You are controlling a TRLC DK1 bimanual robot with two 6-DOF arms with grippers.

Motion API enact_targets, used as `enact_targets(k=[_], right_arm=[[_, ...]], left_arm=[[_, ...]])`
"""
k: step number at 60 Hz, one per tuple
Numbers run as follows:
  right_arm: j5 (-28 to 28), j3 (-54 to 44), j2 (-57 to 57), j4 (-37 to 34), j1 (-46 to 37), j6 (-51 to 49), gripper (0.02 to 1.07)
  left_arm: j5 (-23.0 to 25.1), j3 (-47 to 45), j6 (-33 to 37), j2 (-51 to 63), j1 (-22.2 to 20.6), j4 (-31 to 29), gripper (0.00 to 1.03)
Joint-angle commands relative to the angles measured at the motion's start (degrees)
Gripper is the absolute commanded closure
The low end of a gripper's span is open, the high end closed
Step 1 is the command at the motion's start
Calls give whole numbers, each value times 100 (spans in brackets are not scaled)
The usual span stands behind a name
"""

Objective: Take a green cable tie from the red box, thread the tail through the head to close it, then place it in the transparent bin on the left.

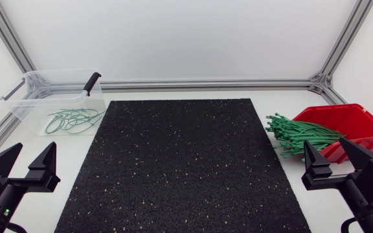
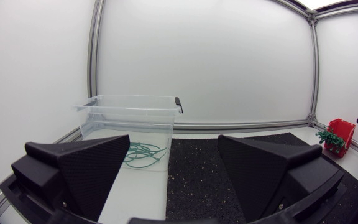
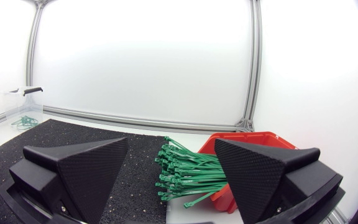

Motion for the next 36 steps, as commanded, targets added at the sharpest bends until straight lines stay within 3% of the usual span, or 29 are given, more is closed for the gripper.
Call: enact_targets(k=[1, 24, 36], right_arm=[[-1, -141, -69, 95, 38, -3, 6], [25, -79, -69, 253, 38, -3, 7], [122, 615, 63, 25, 56, 23, 7]], left_arm=[[45, -244, -130, -47, -60, -31, 5], [45, -244, -130, -47, -60, -31, 5], [45, -244, -130, -47, -69, -31, 5]])
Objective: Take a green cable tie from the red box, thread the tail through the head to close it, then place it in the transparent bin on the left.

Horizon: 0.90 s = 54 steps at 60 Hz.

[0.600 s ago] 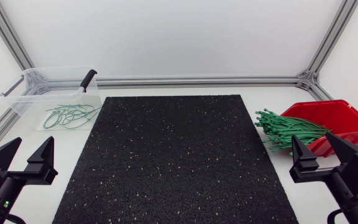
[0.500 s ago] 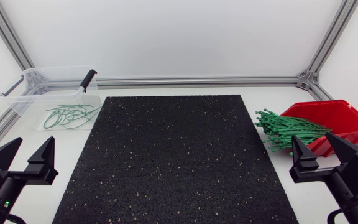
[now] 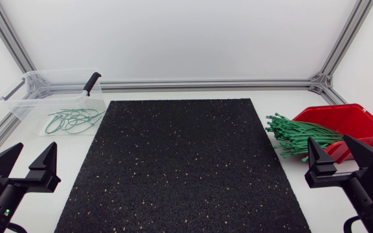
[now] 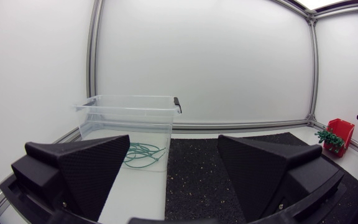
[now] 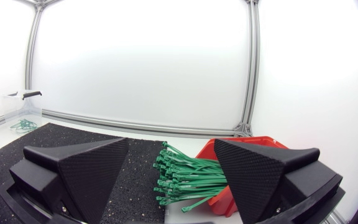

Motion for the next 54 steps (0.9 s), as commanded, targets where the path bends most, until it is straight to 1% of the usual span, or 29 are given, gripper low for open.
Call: enact_targets(k=[1, 20, 26, 28, 32, 40, 44, 48, 54], right_arm=[[85, 539, 124, -26, 56, 21, 7], [234, 2393, 1926, -746, 3, 65, 7], [217, 3017, 2506, -1115, -6, 65, 7], [146, 3281, 2770, -1274, -6, 65, 8], [-109, 3685, 3174, -1616, -41, 56, 14], [-856, 4511, 3921, -2311, -383, 47, 15], [-1093, 5012, 4457, -2750, -533, -93, 14], [-1137, 5522, 4985, -3260, -647, -454, 7], [-1225, 6164, 5617, -3937, -753, -1043, 7]], left_arm=[[45, -244, -130, -47, -38, -31, 5], [45, -244, -130, -47, -65, -31, 5], [45, -244, -130, -47, -56, -40, 5], [45, -244, -130, -47, -47, -40, 5], [45, -244, -130, -47, -38, -40, 5], [45, -244, -130, -47, -38, -40, 5], [45, -244, -130, -47, -56, -40, 5], [45, -244, -130, -47, -56, -40, 5], [45, -244, -130, -47, -65, -40, 5]])
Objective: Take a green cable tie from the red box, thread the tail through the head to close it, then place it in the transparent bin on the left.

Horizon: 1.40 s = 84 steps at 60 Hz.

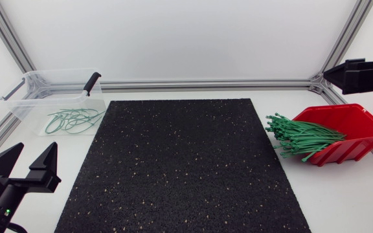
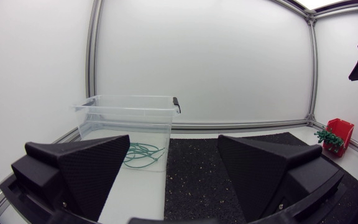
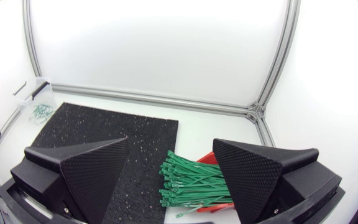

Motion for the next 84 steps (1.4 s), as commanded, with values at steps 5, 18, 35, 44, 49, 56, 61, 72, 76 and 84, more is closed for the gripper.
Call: enact_targets(k=[5, 18, 35, 44, 49, 56, 61, 72, 76, 84], right_arm=[[-51, 982, 1110, -1064, -84, -1584, 7], [151, 2019, 2445, -2567, -172, -3271, 7], [467, 2098, 2894, -3402, -224, -5407, 7], [626, 1386, 2586, -3393, -84, -6690, 11], [634, 938, 2358, -3542, -40, -7604, 11], [731, 859, 2349, -3674, -22, -8070, 12], [933, 789, 2314, -3736, -13, -8483, 16], [1179, 674, 2278, -4052, 39, -9046, 18], [1215, 587, 2252, -3964, 92, -9072, 18], [1417, 209, 2164, -3419, 206, -9116, 21]], left_arm=[[45, -244, -130, -47, -36, -40, 5], [45, -244, -121, -39, -36, -49, 5], [45, -244, -121, -39, -71, -49, 5], [45, -244, -121, -39, -107, -40, 5], [45, -244, -121, -39, -115, -49, 5], [45, -244, -130, -39, -115, -49, 5], [45, -235, -121, -39, -107, -66, 5], [19, -235, -130, -39, -98, -84, 5], [10, -235, -121, -30, -107, -84, 5], [1, -235, -121, -30, -107, -93, 5]])
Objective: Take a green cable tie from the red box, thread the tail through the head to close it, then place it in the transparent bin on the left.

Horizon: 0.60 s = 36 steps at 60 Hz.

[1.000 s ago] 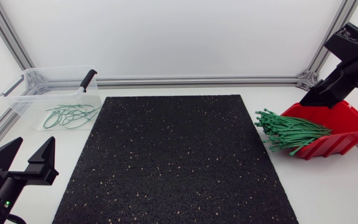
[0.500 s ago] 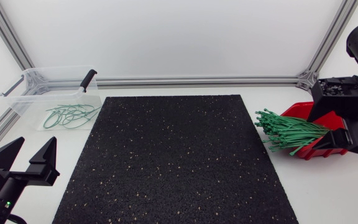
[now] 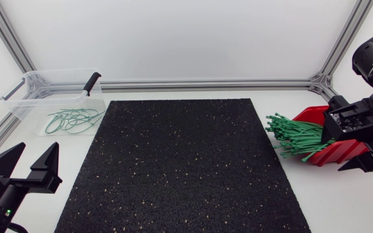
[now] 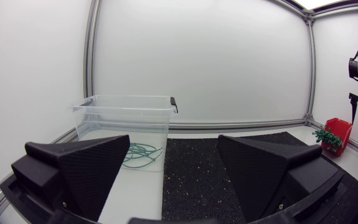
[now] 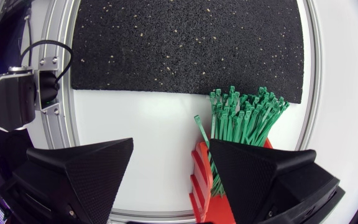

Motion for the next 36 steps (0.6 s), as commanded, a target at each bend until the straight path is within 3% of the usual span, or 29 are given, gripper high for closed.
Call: enact_targets(k=[1, 10, 36], right_arm=[[114, -316, -61, 249, 77, -201, 22], [290, -729, -61, 908, 165, -139, 48], [694, -1705, 326, 2648, 165, -148, 48]], left_arm=[[3, -235, -130, -30, -21, -88, 5], [3, -235, -121, -21, -21, -88, 5], [-23, -235, -130, -12, -30, -106, 5]])
